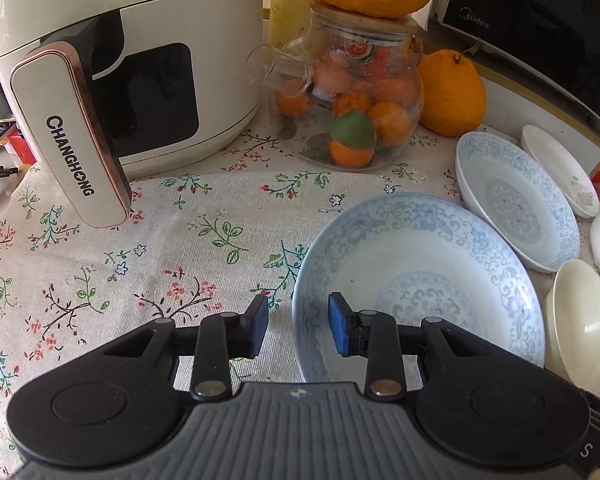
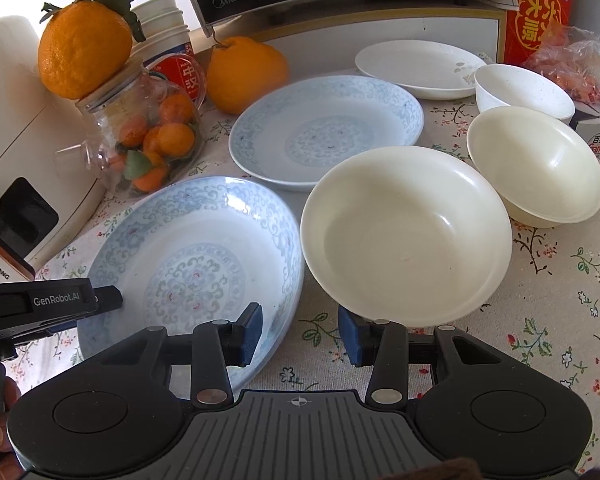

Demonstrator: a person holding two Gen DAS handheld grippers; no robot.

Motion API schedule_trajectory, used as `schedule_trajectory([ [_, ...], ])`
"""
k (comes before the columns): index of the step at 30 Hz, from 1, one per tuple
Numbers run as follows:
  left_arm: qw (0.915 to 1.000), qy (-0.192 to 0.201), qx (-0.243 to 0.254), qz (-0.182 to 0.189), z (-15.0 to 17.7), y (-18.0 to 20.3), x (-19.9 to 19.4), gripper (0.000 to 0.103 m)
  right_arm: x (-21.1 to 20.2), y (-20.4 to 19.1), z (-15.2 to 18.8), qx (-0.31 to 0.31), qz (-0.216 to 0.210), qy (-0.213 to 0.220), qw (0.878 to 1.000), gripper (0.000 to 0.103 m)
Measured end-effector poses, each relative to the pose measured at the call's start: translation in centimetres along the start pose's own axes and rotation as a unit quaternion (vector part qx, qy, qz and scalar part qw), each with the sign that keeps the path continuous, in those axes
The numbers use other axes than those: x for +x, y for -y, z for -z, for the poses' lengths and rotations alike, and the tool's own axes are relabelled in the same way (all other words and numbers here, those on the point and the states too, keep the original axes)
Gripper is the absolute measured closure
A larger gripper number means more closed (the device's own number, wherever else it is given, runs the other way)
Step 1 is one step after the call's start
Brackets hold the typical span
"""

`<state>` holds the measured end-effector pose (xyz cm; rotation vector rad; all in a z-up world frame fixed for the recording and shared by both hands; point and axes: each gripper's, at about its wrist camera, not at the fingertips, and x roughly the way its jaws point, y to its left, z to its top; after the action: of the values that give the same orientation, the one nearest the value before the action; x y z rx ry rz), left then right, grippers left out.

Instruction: Organize plates and bowls

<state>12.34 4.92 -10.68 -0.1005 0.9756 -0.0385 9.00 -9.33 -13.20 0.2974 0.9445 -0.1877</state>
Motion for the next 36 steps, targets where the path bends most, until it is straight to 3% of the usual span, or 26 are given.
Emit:
schedule_trajectory([
  [5, 0.9999, 0.007, 0.002, 0.011, -0.1, 0.3, 0.4, 0.074, 0.3, 0.3, -0.1, 0.007, -0.008, 0.0, 1.0, 0.062],
  [14, 0.9989, 0.016, -0.018, 0.041, -0.1, -0.2, 0.9, 0.077, 0.7, 1.1, -0.3, 0.039, -0.041, -0.005, 0.998, 0.077],
  [18, 0.9984, 0.016, -0.024, 0.048, 0.0, -0.6, 0.7, 0.079, 0.9, 1.5, -0.4, 0.061, -0.071, -0.018, 0.995, 0.091],
  [23, 0.9974, 0.013, -0.039, 0.06, 0.0, -1.2, 0.6, 0.084, 1.0, 2.0, -0.4, 0.079, -0.086, -0.02, 0.993, 0.091],
  [36, 0.9957, -0.003, -0.061, 0.07, 0.7, -2.1, -1.5, 0.092, -0.6, 2.0, -0.1, 0.05, -0.089, -0.009, 0.995, 0.091],
])
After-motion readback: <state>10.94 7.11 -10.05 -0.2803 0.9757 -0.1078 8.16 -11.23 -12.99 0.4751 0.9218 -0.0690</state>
